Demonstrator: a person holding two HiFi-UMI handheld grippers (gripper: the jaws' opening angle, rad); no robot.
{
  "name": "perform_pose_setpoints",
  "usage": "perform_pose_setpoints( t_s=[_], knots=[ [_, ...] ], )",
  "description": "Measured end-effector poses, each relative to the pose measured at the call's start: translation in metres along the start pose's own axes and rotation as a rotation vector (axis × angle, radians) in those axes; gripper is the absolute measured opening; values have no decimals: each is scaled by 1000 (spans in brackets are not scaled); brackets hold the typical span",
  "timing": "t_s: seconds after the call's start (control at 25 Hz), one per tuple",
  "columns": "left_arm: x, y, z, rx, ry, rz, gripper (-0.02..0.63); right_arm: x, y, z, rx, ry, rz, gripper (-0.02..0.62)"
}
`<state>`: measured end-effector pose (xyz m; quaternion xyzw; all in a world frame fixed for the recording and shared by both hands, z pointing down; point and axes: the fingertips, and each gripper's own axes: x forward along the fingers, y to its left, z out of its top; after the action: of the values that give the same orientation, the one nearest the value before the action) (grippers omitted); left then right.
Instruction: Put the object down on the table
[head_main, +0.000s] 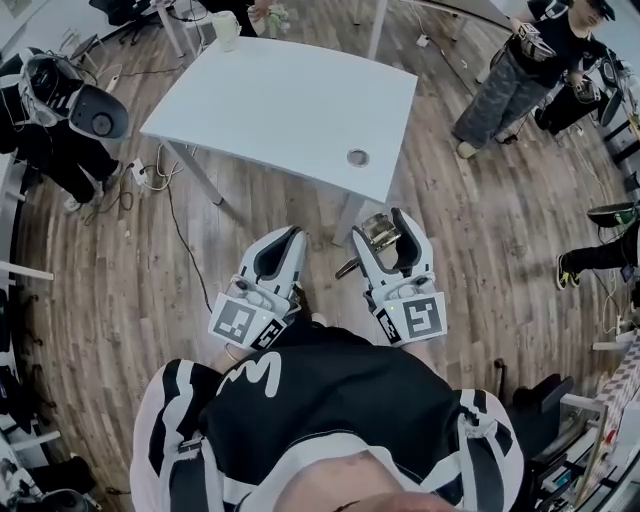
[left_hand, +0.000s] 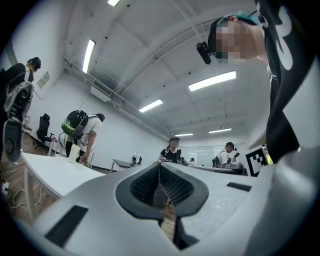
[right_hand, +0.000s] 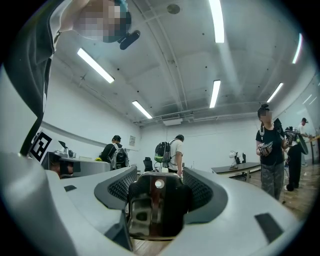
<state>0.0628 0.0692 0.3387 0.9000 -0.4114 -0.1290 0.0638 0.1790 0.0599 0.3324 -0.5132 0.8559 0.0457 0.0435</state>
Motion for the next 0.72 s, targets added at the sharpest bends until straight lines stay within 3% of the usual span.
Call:
perform_pose_setpoints(
  t_s=[0.16,0.36,0.72],
  knots=[
    [2,15,0,28,-25,0,11,14,-4,-2,3,-8,4,301],
    [13,35,-2,12,2,7,11,37,-2,-6,-12,-17,16,301],
    [65,87,7,18,-38,-4,11,105,-27,-2,-51,-55,26,301]
  ],
)
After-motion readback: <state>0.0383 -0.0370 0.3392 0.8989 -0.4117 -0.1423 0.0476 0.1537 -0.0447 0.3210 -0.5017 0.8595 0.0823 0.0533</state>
